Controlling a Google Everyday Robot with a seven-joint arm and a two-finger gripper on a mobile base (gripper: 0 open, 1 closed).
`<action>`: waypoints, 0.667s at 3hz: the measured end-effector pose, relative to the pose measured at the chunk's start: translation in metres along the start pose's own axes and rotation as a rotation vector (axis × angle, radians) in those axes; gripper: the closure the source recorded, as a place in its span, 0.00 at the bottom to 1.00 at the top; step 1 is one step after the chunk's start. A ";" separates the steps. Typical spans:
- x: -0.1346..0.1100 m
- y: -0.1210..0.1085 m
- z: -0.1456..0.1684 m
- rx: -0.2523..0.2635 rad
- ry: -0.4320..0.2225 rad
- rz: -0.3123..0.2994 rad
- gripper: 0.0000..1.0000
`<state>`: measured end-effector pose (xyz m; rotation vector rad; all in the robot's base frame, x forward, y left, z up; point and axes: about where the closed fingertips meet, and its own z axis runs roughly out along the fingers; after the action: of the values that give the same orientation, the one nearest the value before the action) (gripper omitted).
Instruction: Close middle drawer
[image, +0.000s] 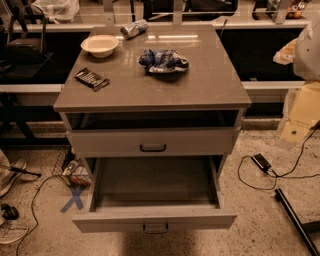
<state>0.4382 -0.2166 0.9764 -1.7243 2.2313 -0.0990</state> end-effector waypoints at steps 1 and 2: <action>0.000 0.000 0.000 0.000 0.000 0.000 0.00; 0.000 0.026 0.063 -0.104 -0.044 0.109 0.00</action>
Offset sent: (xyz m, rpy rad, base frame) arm -0.0107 0.0364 -0.1626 0.2181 0.2729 -0.1619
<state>0.4320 -0.2005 0.9107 -1.6353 2.3302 0.0803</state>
